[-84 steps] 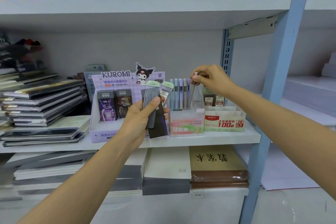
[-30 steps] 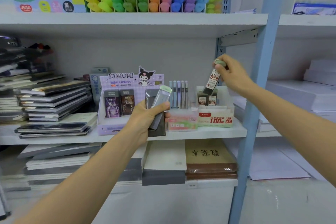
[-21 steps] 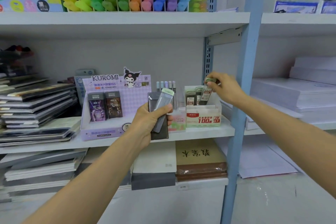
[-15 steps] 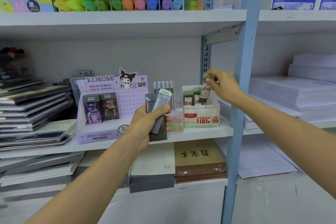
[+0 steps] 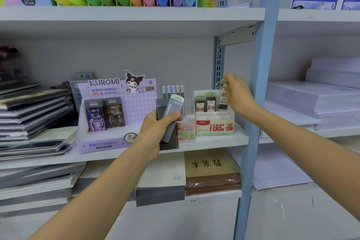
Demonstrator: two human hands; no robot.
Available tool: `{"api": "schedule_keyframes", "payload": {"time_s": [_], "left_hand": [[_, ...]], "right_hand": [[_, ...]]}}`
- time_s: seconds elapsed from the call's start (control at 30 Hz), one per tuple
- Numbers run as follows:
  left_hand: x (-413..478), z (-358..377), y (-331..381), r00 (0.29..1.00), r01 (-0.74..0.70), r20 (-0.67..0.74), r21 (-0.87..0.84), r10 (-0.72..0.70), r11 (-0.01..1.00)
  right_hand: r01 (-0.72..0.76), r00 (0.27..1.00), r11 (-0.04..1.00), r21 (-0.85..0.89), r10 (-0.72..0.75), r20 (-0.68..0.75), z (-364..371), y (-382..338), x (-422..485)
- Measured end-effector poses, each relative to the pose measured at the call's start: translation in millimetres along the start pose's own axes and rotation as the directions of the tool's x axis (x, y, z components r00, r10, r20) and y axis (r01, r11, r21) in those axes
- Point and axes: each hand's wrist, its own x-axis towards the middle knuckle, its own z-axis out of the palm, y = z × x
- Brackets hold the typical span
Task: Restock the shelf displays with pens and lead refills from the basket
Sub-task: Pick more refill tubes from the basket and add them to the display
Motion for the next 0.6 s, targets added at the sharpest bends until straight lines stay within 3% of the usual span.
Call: {"api": "schedule_keyframes", "payload": {"time_s": [0.17,0.3,0.4,0.6], "left_hand": [[1,-3,0,1.000,-0.012,-0.011,0.029,0.012,1.000],[3,-6,0,1.000,-0.018,-0.013,0.039,0.019,0.999],[6,-8,1,1.000,-0.023,-0.020,0.019,0.023,1.000],[7,-9,2,1.000,-0.015,-0.005,0.009,0.015,1.000]], "right_hand": [[-0.178,0.970,0.982,0.061,0.164,0.182,10,-1,3],[-0.161,0.950,0.975,0.150,0.112,0.293,9,-5,6],[-0.134,0.952,0.967,0.216,0.065,0.298,10,-6,8],[-0.200,0.963,0.942,0.268,0.139,0.229,20,0,16]]}}
